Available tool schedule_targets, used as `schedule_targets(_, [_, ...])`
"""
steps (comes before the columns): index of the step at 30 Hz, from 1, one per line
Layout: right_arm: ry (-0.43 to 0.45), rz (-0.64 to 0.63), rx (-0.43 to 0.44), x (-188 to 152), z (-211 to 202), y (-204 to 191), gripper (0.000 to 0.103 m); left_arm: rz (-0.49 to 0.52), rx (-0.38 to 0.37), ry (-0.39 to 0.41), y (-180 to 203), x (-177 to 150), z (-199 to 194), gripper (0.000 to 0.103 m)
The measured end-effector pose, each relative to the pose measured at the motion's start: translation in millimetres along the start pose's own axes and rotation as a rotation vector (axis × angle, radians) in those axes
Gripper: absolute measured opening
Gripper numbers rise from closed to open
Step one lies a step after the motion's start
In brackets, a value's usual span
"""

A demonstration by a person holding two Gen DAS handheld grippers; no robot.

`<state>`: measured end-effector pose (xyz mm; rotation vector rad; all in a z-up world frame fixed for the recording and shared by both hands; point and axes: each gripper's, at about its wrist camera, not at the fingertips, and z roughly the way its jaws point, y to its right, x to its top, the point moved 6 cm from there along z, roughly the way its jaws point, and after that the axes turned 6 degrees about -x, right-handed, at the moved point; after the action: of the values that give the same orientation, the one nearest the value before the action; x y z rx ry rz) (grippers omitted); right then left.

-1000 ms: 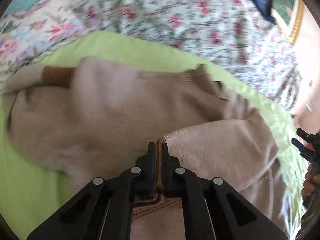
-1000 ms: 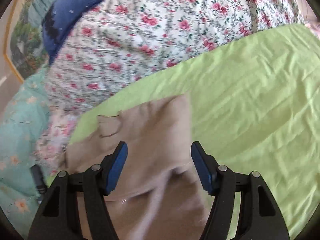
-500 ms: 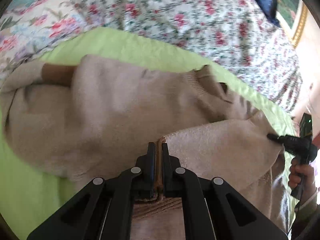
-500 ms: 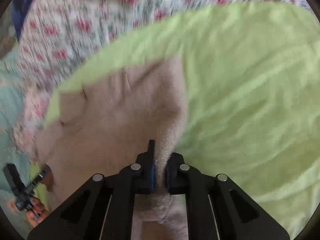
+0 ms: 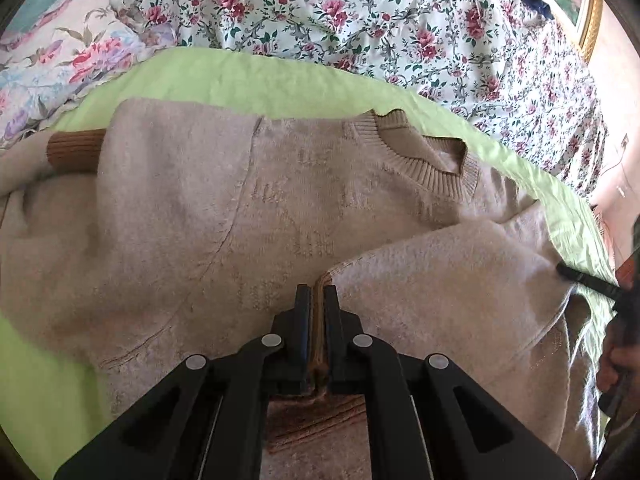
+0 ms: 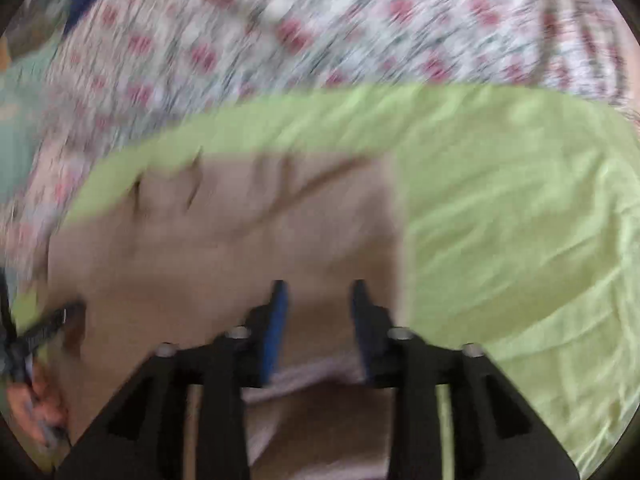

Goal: Fold small clothes

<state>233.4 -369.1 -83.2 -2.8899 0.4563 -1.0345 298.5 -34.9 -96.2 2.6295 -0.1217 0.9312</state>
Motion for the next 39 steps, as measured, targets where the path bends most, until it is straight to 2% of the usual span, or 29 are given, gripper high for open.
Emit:
schedule_targets(2, [-0.051,0.006,-0.058,-11,15,8,0.036,0.010,0.022,0.009,-7,-3,-11,0.008])
schedule_targets(4, [-0.031,0.077,-0.025,-12,10,21,0.036,0.020,0.045,0.013,-19,-6,-27,0.008])
schedule_targets(6, [-0.017,0.111,-0.036,-10,-7,23,0.040,0.017,0.073,0.032,-33,-6,-45,0.008])
schedule_targets(8, [0.015,0.108,0.032,-8,-25,10,0.048,0.019,0.106,0.068,-48,1,-66,0.008])
schedule_targets(9, [0.028,0.099,0.101,-11,-39,-2,0.050,0.024,0.130,0.081,-56,5,-73,0.011])
schedule_targets(10, [0.031,0.088,0.133,-14,-47,-11,0.053,0.032,0.163,0.098,-64,11,-82,0.015])
schedule_targets(11, [0.033,0.072,0.158,-16,-52,-22,0.054,0.041,0.192,0.111,-73,16,-88,0.027])
schedule_targets(12, [0.033,0.050,0.186,-21,-58,-33,0.054,0.051,0.233,0.123,-82,23,-94,0.047])
schedule_targets(14, [0.020,0.026,0.247,-31,-66,-56,0.055,0.091,0.357,0.159,-104,41,-103,0.070])
schedule_targets(15, [0.006,0.026,0.275,-38,-68,-67,0.055,0.112,0.386,0.169,-111,48,-105,0.083])
schedule_targets(17, [-0.010,0.029,0.308,-47,-71,-76,0.055,0.160,0.456,0.155,-125,63,-99,0.095])
schedule_targets(22, [-0.061,0.082,0.369,-66,-71,-89,0.055,0.345,0.561,0.055,-152,88,-51,0.096])
schedule_targets(23, [-0.066,0.093,0.374,-70,-71,-91,0.055,0.356,0.569,0.034,-158,90,-42,0.095])
schedule_targets(25, [-0.078,0.111,0.368,-70,-67,-90,0.055,0.345,0.556,-0.009,-167,91,-26,0.065])
schedule_targets(26, [-0.077,0.113,0.360,-70,-66,-89,0.055,0.313,0.519,-0.042,-174,90,-19,0.019])
schedule_targets(27, [-0.076,0.114,0.355,-69,-65,-89,0.055,0.264,0.485,-0.066,-182,90,-16,0.007])
schedule_targets(30, [-0.073,0.116,0.354,-68,-67,-89,0.055,0.151,0.391,0.003,-187,94,-38,0.006])
schedule_targets(32, [-0.059,0.109,0.359,-67,-71,-90,0.055,0.098,0.305,0.073,-172,94,-67,0.006])
schedule_targets(36, [-0.030,0.114,0.375,-64,-81,-86,0.055,0.101,0.147,0.179,-113,90,-116,0.006])
schedule_targets(39, [-0.011,0.125,0.373,-64,-89,-80,0.055,0.139,0.001,0.215,-51,84,-131,0.006])
